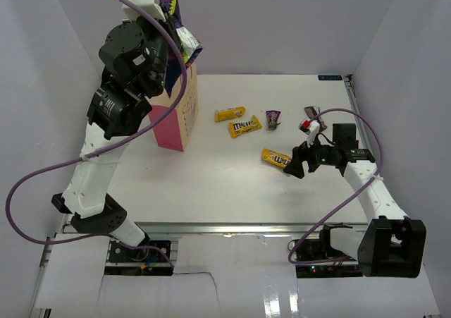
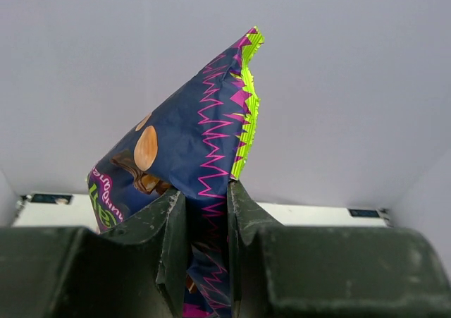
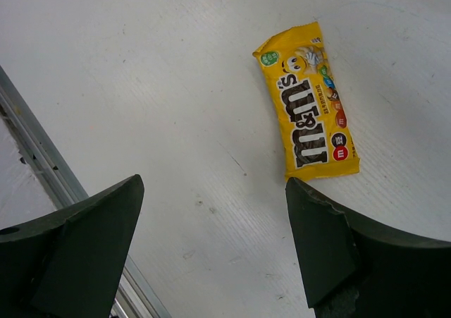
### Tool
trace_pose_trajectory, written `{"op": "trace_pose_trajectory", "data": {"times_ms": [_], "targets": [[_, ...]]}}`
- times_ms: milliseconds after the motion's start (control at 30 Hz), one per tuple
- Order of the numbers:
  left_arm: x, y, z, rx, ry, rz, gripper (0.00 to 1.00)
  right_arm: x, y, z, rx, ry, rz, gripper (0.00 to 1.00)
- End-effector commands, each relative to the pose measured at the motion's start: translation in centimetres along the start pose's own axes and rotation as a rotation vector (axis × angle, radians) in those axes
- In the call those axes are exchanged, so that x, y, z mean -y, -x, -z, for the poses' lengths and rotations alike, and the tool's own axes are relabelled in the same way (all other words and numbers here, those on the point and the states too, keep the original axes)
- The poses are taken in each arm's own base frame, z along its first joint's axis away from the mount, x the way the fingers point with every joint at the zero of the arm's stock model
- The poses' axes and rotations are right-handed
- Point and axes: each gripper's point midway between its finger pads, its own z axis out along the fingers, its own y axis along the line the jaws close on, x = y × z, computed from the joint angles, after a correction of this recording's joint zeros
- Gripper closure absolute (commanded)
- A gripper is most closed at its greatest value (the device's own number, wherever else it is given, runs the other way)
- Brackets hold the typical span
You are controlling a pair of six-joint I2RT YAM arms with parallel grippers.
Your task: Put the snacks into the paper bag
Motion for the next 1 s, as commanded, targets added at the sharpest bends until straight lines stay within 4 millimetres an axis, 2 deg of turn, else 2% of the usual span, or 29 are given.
{"op": "trace_pose_trajectory", "data": {"times_ms": [0, 133, 167, 233, 267, 333, 367, 467, 600, 700, 867, 967], "targets": [[-3.1, 6.8, -0.1, 0.221, 0.092, -0.001, 1.00, 0.2, 1.1, 0.2, 0.036, -0.005, 0.038, 0.13], [-3.9, 4.8, -2.3, 0.179, 0.068, -0.004, 1.00, 0.2, 0.8, 0.2, 0.032, -0.003, 0.033, 0.13], [-5.1, 4.1, -3.1, 0.164, 0.084, -0.010, 1.00, 0.2, 0.8, 0.2, 0.033, -0.003, 0.033, 0.13], [-4.8, 2.8, -4.0, 0.129, 0.020, 0.037, 1.00, 0.2, 0.7, 0.1, 0.030, -0.002, 0.030, 0.13], [-5.9, 2.1, -4.8, 0.113, 0.029, 0.035, 1.00, 0.9, 0.4, 0.5, 0.033, -0.024, 0.010, 0.13], [-5.5, 1.6, -5.3, 0.100, -0.028, 0.066, 1.00, 1.0, 0.3, 0.5, 0.033, -0.027, 0.007, 0.13], [-6.3, 1.6, -5.7, 0.102, -0.028, 0.069, 1.00, 1.0, 0.3, 0.4, 0.032, -0.027, 0.007, 0.13], [-6.4, 0.6, -6.6, 0.072, -0.094, 0.098, 1.00, 1.1, -0.2, 0.3, 0.025, -0.028, -0.005, 0.13], [-4.8, -0.3, -7.0, 0.048, -0.195, 0.104, 1.00, 1.3, -0.6, 0.2, 0.019, -0.033, -0.012, 0.13], [-3.8, 0.4, -6.5, 0.062, -0.256, 0.091, 1.00, 1.5, -0.8, 0.2, 0.015, -0.033, -0.013, 0.13], [-3.6, 2.7, -5.1, 0.118, -0.281, 0.064, 1.00, 1.6, -1.2, -0.1, 0.006, -0.029, -0.023, 0.13], [-3.3, 3.2, -4.5, 0.129, -0.303, 0.061, 1.00, 1.8, -1.3, -0.3, 0.002, -0.026, -0.031, 0.13]]}}
